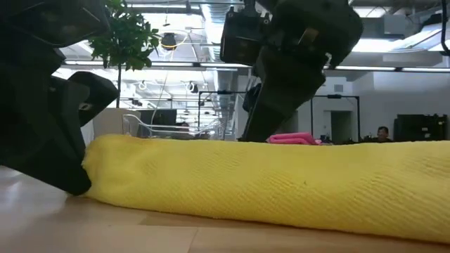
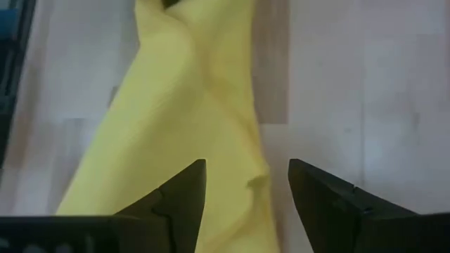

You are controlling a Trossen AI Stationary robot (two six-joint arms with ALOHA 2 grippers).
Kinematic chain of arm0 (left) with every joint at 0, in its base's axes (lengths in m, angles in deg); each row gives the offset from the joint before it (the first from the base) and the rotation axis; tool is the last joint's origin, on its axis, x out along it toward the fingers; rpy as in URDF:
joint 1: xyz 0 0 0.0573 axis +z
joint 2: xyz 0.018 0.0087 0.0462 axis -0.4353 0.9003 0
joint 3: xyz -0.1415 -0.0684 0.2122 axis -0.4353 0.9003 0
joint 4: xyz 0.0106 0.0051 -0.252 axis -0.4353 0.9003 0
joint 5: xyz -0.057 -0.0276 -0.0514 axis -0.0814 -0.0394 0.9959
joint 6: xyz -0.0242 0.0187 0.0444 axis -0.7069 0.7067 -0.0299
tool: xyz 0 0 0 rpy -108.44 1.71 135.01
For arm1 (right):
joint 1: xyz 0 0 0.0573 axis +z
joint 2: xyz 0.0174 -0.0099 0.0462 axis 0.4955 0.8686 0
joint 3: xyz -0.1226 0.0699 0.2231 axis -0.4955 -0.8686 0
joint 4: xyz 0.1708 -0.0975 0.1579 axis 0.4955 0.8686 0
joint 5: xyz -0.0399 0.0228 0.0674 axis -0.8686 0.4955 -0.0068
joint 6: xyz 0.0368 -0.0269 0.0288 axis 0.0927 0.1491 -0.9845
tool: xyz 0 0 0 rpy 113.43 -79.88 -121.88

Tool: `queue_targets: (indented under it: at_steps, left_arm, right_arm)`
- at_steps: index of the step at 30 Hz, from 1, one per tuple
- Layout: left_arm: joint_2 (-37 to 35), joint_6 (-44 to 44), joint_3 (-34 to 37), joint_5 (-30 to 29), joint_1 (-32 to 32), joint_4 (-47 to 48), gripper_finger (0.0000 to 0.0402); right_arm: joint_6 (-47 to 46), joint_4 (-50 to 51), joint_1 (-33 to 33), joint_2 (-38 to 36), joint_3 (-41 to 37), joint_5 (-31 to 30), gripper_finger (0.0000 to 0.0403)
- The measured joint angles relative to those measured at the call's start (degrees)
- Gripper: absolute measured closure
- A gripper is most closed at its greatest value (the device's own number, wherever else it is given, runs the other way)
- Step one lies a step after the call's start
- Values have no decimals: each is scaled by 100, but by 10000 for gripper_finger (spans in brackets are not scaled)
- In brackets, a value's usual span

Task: Fold microfiber towels
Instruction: Fold the yellow microfiber cloth

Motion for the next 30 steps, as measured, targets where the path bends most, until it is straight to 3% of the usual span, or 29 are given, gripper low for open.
queue_targets:
  at_steps: [14, 19, 25, 30]
  left_arm:
    - [-2, -40, -1, -110, -7, -41, 401]
    - [-2, -44, -1, -148, -7, -57, 401]
    - [-7, -45, -1, -205, -7, -61, 401]
    - [-7, -45, -1, -253, -7, -61, 401]
  right_arm:
    - [-250, -45, 265, 207, 0, -337, 188]
    - [-304, 76, 261, 201, -11, -446, 254]
    - [-341, 155, 261, 183, -11, -447, 382]
    - [-499, 497, 261, 152, 233, -453, 386]
